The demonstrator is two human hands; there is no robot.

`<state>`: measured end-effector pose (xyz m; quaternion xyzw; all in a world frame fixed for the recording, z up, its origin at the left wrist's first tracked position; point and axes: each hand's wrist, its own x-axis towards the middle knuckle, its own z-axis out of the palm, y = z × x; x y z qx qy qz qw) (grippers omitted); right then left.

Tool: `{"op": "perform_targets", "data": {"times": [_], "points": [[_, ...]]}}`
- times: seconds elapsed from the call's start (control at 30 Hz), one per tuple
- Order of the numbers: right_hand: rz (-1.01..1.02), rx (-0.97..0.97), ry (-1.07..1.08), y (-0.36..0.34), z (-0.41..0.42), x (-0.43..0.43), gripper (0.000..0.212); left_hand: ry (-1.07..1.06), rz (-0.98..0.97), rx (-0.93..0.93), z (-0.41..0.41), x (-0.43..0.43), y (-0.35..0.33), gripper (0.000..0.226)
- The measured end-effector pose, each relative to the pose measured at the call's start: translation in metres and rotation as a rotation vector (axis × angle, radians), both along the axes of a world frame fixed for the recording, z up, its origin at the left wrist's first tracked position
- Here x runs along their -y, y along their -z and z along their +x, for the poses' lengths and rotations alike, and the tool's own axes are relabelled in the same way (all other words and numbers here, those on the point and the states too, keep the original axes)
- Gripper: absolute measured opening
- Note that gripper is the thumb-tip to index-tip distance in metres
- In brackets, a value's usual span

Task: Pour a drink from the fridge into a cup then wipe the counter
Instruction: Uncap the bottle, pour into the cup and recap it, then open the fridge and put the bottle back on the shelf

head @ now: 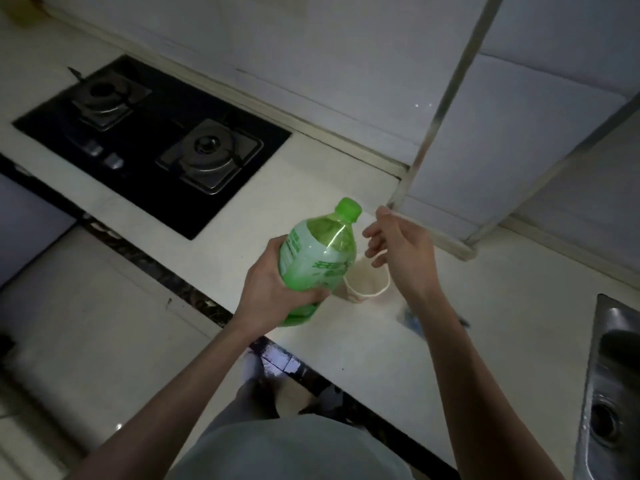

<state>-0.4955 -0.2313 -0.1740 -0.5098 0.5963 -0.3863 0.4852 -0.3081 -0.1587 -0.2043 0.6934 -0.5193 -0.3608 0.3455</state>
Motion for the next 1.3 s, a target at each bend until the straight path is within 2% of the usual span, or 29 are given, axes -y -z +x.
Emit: {"op": "perform_targets", "data": {"times": [0.1,0.17,0.4,0.63,0.97,1.3], "points": [[-0.045,-0.024,-0.121,0.004,0.025,0.002,0.015,-0.082,-0.028,-0.075,0.024,-0.007,-0.009,0.084],[-0.076,-0.037,-0.197,0.003,0.045,0.001,0.01,-0.143,-0.046,-0.112,0.041,-0.013,-0.015,0.084],[-0.245,0.01,-0.388,-0.02,0.149,-0.021,0.02,-0.335,-0.153,-0.191,0.121,-0.05,-0.028,0.09],[-0.217,0.18,-0.543,-0.035,0.28,-0.061,0.015,-0.508,-0.216,-0.236,0.229,-0.109,-0.034,0.088],[-0.28,0.226,-0.867,-0.041,0.462,-0.121,0.015,-0.79,-0.292,-0.131,0.378,-0.204,-0.042,0.084],[-0.354,0.233,-1.166,-0.052,0.582,-0.136,0.019,-1.08,-0.314,-0.074,0.449,-0.244,-0.056,0.084]]}}
